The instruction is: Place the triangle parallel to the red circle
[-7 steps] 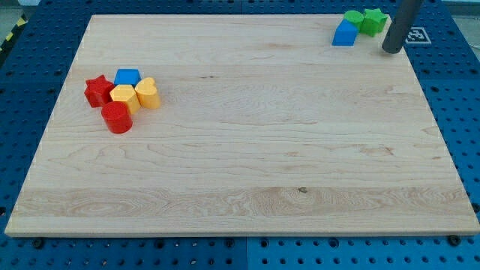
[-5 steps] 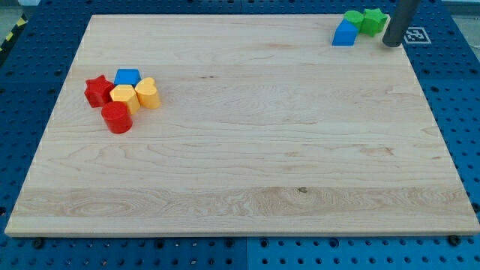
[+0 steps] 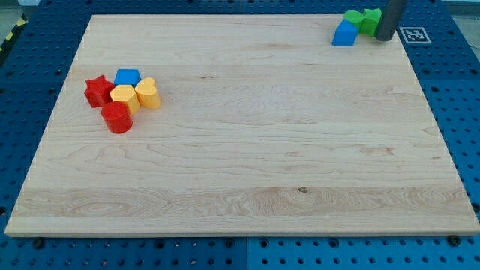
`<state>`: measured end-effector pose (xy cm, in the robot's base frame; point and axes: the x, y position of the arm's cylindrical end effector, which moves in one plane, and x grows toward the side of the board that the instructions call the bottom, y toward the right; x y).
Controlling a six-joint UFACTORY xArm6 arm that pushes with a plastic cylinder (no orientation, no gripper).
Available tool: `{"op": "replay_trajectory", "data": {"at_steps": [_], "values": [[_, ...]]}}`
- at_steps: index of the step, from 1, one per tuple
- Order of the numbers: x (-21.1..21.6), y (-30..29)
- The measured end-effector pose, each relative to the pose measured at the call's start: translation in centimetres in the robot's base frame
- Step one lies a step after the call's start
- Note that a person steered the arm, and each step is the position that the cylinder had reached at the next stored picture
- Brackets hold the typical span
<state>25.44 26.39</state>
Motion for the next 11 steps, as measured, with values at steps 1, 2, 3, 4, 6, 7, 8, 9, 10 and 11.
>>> {"op": "replay_trajectory", "data": {"at_steps": [1,2,3,4,6,7,8,9,10,11], "values": [[-0.6,-0.6],[-0.6,-1.0],[-0.6,-2.8],[-0.6,-5.2],[1.5,-7.6],[1.6,-9.8],[1.6,-11.7],[1.7,-14.1],[2.5,-16.7],[4.8,-18.6]]}}
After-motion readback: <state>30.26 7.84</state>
